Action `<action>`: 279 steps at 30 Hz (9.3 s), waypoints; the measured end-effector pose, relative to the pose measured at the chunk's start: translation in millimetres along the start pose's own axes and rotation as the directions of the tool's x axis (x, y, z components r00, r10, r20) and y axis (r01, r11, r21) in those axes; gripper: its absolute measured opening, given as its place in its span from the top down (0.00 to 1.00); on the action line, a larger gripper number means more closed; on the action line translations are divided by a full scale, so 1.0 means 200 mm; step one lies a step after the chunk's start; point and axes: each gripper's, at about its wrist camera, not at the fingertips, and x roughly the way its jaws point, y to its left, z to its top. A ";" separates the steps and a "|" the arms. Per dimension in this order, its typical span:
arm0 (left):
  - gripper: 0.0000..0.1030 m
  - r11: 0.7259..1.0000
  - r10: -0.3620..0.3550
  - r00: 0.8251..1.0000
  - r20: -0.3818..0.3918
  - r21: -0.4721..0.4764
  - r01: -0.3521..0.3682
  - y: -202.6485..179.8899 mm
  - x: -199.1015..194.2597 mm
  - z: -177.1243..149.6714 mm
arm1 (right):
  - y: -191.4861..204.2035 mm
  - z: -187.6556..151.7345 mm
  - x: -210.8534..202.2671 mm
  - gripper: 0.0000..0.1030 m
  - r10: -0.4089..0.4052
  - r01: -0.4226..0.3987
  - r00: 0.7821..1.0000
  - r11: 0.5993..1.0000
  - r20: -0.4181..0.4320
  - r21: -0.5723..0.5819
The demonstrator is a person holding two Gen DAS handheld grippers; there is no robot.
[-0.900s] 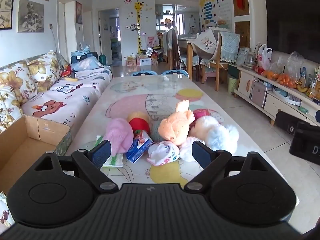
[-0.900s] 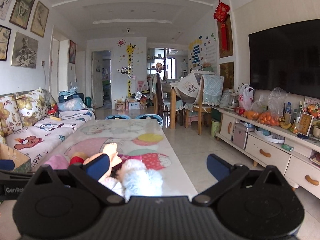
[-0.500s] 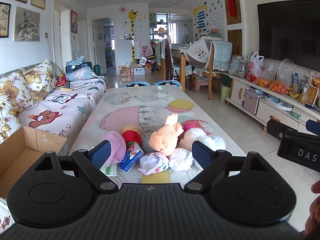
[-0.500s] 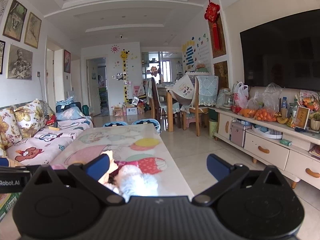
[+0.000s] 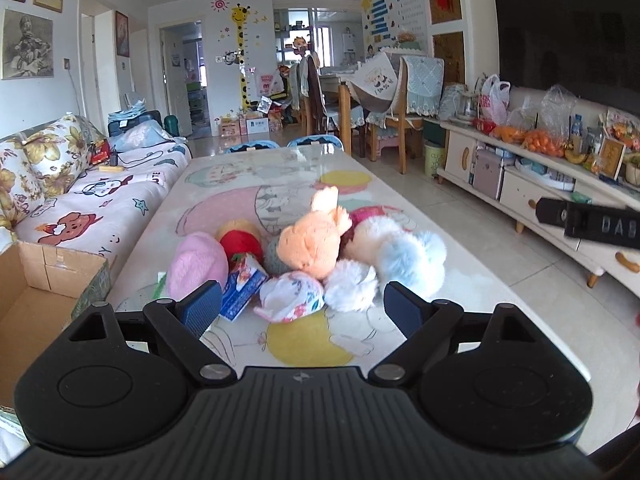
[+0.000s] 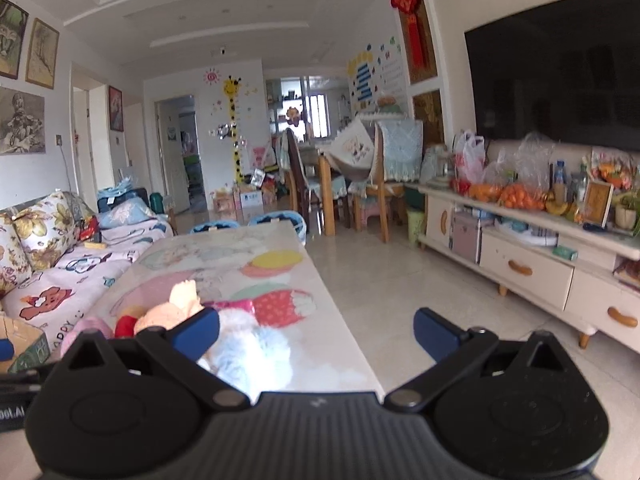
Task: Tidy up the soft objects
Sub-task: 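Move both grippers toward the pile of soft toys on the table, then grasp the orange plush bunny with the left gripper while the right grasps the white-blue fluffy plush, then carry both plush toys to the cardboard box and open both grippers, then return both grippers from the box to the table of toys, then grasp the white cloth bundle with the left gripper while the right grasps the pink knit mitten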
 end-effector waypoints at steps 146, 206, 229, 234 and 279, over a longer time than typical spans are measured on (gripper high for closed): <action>0.08 0.590 0.626 0.746 -0.227 -0.488 -0.644 1.12 -0.07 0.41 | 1.65 0.06 0.63 0.12 0.755 -0.790 0.558 0.610 -0.344 0.056; 0.00 0.997 0.023 0.998 -0.053 -0.079 -0.027 0.73 0.29 0.32 | 0.37 0.02 0.82 0.01 0.243 -0.260 0.950 0.963 -0.194 -0.067; 0.00 0.982 -0.132 0.975 -0.177 0.108 0.153 0.58 0.49 0.20 | 0.32 -0.03 1.09 0.01 0.277 -0.288 0.927 0.958 -0.252 -0.008; 0.00 0.982 -0.127 0.975 -0.183 0.116 0.149 0.57 0.54 0.19 | 0.36 -0.02 1.20 0.01 0.300 -0.318 0.918 0.948 -0.261 -0.029; 0.11 0.984 -0.170 0.964 -0.204 -0.083 0.156 0.59 0.43 0.17 | 0.34 -0.03 1.20 0.27 0.331 -0.339 0.888 0.940 -0.319 0.034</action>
